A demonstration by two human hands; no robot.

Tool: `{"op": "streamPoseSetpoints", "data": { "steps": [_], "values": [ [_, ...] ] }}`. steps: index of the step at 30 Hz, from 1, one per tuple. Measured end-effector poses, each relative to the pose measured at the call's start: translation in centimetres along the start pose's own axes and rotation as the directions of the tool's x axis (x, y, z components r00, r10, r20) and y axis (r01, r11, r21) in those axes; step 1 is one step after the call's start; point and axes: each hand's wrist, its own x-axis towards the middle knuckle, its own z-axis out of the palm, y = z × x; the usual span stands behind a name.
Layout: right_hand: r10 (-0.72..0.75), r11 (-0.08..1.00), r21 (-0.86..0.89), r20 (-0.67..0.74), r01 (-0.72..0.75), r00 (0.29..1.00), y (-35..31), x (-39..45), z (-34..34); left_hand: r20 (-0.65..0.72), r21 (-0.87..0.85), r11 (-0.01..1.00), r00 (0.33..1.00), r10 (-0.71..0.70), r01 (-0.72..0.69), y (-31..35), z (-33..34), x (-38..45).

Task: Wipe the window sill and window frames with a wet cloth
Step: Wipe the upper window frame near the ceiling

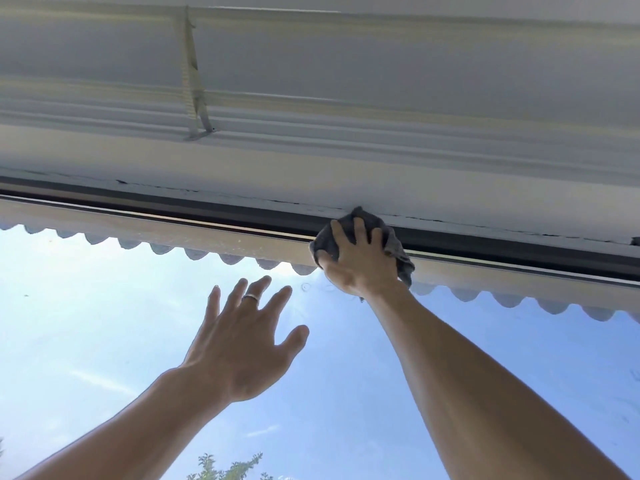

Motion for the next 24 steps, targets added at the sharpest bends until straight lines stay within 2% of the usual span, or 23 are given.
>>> {"op": "streamPoseSetpoints", "data": {
  "steps": [2, 4, 5, 6, 7, 10, 12, 14, 16, 17, 18, 19, 21, 23, 24],
  "values": [
    [0.078, 0.997, -0.014, -0.064, -0.079, 0.995, 1.4, 0.1, -0.3, 0.007, 0.012, 1.0, 1.0, -0.013, 0.012, -0.7, -0.3, 0.0],
    [0.302, 0.951, -0.01, -0.159, -0.308, 0.94, 2.7, 0.0, -0.4, 0.005, 0.055, 0.998, 0.999, -0.038, 0.038, -1.8, -0.6, 0.5],
    [0.37, 0.926, -0.007, -0.17, -0.377, 0.913, 2.6, 0.1, -0.3, 0.011, 0.08, 0.995, 0.998, -0.057, 0.056, -2.4, -0.6, 0.7],
    [0.365, 0.928, -0.018, -0.165, -0.372, 0.916, 1.8, 0.3, -0.2, 0.028, 0.096, 0.993, 0.997, -0.074, 0.071, -3.1, -0.6, 0.8],
    [0.3, 0.951, -0.035, -0.149, -0.308, 0.942, 0.3, 0.7, 0.0, 0.045, 0.093, 0.992, 0.995, -0.086, 0.081, -3.6, -0.6, 0.9],
    [0.014, 0.999, -0.033, -0.045, -0.015, 0.999, -3.9, 1.5, 0.7, 0.073, 0.07, 0.994, 0.994, -0.085, 0.079, -4.7, -0.1, 0.7],
    [-0.038, 0.999, 0.004, -0.023, 0.038, 0.999, -4.1, 1.9, 0.5, 0.058, 0.076, 0.995, 0.996, -0.071, 0.066, -4.9, 0.2, 0.7],
    [0.098, 0.995, 0.037, -0.104, -0.094, 0.99, -2.7, 1.7, 0.3, 0.055, 0.081, 0.995, 0.997, -0.058, 0.054, -5.2, 0.0, 0.7],
    [0.319, 0.946, 0.025, -0.224, -0.322, 0.921, -1.2, 1.0, 0.5, 0.077, 0.068, 0.997, 0.997, -0.033, 0.028, -5.7, -0.3, 0.8],
    [0.381, 0.921, 0.018, -0.243, -0.389, 0.892, -1.0, 0.7, 0.6, 0.091, 0.065, 0.998, 0.996, -0.016, 0.01, -5.9, -0.5, 0.8],
    [0.388, 0.918, 0.014, -0.24, -0.396, 0.89, -1.5, 0.7, 0.6, 0.1, 0.062, 0.998, 0.995, 0.0, -0.006, -6.2, -0.6, 0.7],
    [0.342, 0.938, 0.017, -0.222, -0.347, 0.913, -2.7, 1.0, 0.6, 0.103, 0.058, 0.998, 0.995, 0.014, -0.02, -6.5, -0.8, 0.7],
    [0.146, 0.989, 0.021, -0.14, -0.144, 0.979, -6.1, 2.0, 1.1, 0.12, 0.035, 0.999, 0.992, 0.036, -0.04, -7.1, -1.0, 0.6],
    [-0.064, 0.997, 0.05, -0.025, 0.065, 0.998, -9.2, 2.7, 1.4, 0.131, 0.009, 0.999, 0.99, 0.049, -0.051, -7.4, -1.0, 0.5],
    [-0.112, 0.99, 0.085, 0.022, 0.11, 0.993, -9.9, 2.9, 1.5, 0.133, 0.005, 0.998, 0.989, 0.06, -0.061, -7.4, -1.0, 0.5]
  ]
}}
